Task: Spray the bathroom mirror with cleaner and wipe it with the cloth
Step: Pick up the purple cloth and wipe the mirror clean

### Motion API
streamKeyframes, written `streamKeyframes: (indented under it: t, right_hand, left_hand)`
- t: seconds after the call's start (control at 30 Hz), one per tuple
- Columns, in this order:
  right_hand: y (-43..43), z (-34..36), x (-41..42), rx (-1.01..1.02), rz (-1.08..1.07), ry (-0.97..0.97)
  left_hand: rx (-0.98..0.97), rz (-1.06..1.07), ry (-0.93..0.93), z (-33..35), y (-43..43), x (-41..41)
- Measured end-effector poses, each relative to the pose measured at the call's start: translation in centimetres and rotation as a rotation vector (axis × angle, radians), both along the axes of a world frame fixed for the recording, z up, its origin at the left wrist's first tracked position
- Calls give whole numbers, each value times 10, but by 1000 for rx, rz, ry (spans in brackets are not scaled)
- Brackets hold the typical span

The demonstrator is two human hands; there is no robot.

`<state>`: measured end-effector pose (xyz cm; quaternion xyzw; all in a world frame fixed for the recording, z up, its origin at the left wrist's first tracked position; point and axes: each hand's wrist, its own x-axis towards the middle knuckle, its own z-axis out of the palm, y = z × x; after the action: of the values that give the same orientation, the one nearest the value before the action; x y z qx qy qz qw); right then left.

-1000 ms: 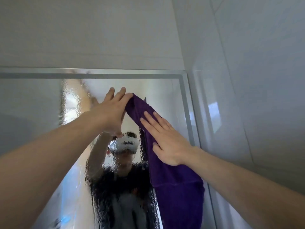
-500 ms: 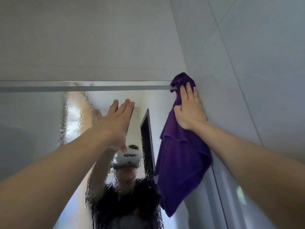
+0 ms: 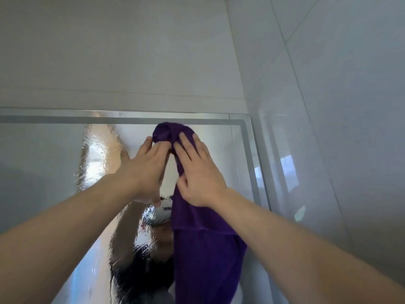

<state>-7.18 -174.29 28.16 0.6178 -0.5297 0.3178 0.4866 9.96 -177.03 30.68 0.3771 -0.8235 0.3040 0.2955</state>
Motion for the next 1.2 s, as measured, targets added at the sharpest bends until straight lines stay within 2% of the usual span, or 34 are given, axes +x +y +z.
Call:
streamKeyframes:
  t: [0.1, 0.23, 0.4, 0.57, 0.63, 0.77, 0.93, 1.03, 1.2]
  right_hand:
    - [12, -10, -20, 12, 35, 23]
    - [30, 0, -51, -78, 121, -137]
    - [39, 49, -87, -191, -24, -311]
    - [20, 77, -66, -284, -42, -503]
    - [10, 79, -48, -291, -42, -525]
    - [-9, 74, -5, -247, -23, -367]
    - [-34, 61, 60, -142, -2, -177]
    - [-47, 45, 102, -68, -1, -65]
    - [-63, -7, 154, 50, 36, 108]
  left_hand:
    - [7, -26, 2, 0, 1, 0]
    - [23, 19, -16, 0, 2, 1]
    - [46, 1, -7, 1, 0, 0]
    - [41, -44, 29, -1, -4, -2]
    - [12, -81, 42, -3, -7, 1]
    - [-74, -76, 73, -10, -15, 29]
    - [39, 47, 311, 1, -30, 106]
    - [82, 165, 261, 8, -39, 142]
    - [115, 174, 220, 7, -46, 153]
